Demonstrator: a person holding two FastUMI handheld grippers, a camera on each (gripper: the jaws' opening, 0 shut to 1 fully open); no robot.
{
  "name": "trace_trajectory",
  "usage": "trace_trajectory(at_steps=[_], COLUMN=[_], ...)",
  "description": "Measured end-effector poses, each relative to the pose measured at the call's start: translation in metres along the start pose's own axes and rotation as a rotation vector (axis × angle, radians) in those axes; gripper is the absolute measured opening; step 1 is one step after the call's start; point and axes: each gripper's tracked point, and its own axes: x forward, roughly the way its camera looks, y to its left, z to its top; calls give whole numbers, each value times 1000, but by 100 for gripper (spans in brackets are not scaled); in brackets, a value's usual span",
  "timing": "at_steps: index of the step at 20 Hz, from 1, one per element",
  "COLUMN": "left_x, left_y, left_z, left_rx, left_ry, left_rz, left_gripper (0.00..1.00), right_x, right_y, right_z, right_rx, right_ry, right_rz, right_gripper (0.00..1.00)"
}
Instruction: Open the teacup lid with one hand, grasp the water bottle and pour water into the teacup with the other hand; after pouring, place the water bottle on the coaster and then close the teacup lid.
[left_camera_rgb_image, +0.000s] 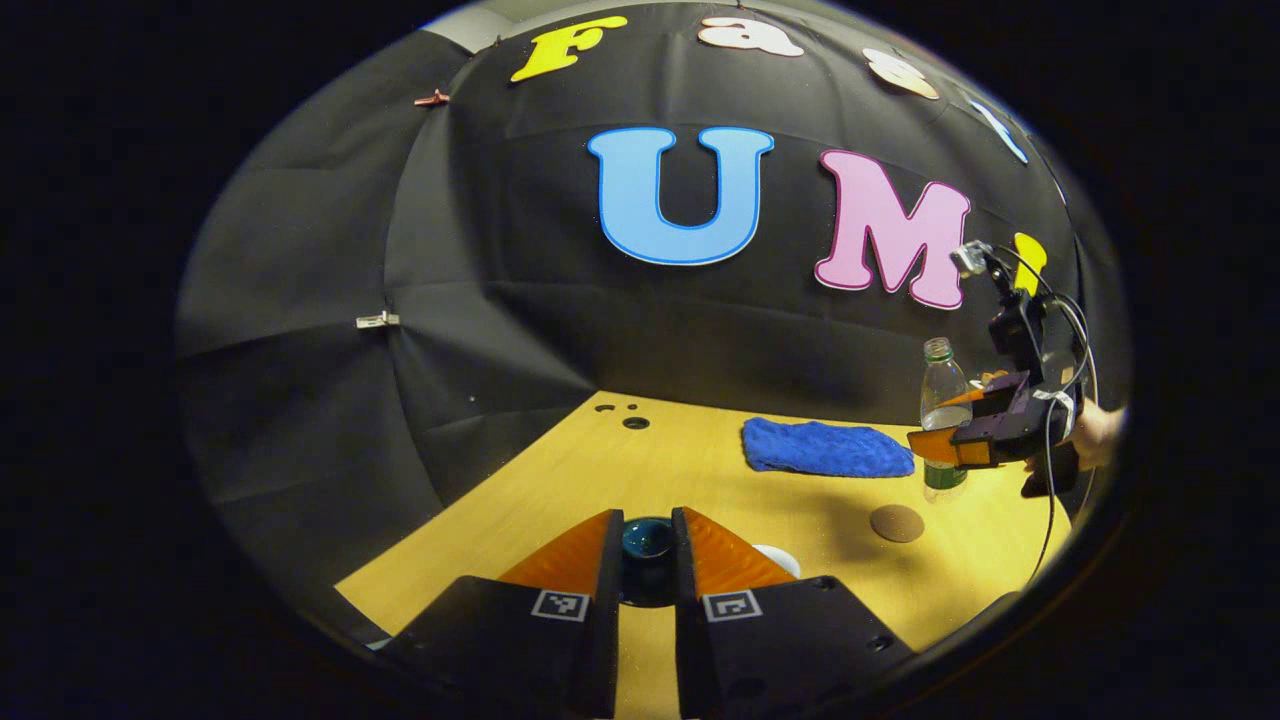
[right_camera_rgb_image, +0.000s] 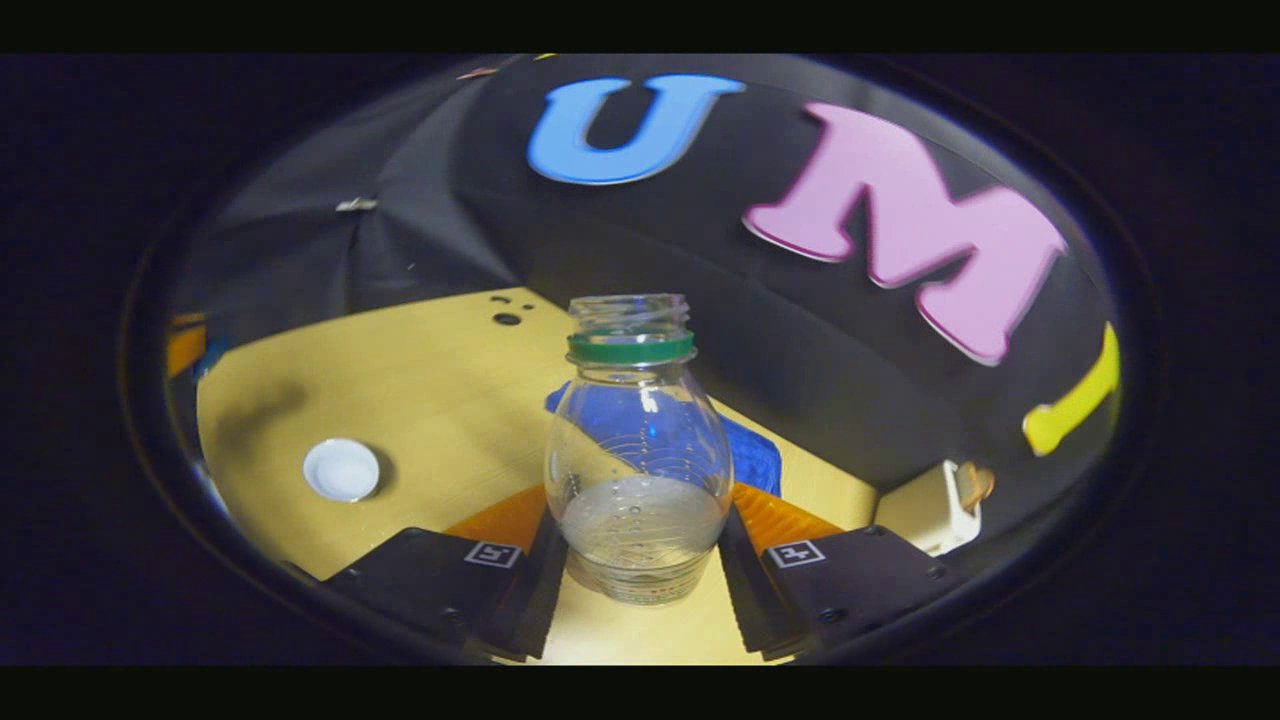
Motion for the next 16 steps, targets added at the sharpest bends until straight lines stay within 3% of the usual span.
trace_trajectory(at_steps=[3,7,12,16], left_x=[6,9,11,17], left_y=[-18,-35,-52,-74], left_z=[-8,-6,-2,-4], left_rx=[-15,41,54,27], left_ry=[26,18,-4,-19], left_rz=[-39,-82,-112,-150], left_gripper=[27,27,24,28], right_x=[10,31,42,44], right_y=[-10,-19,-31,-41], right_z=[-11,-28,-43,-48], right_rx=[166,354,378,413], right_ry=[-64,-143,-203,-266], right_rz=[-21,-47,-94,-138], right_gripper=[73,73,74,75])
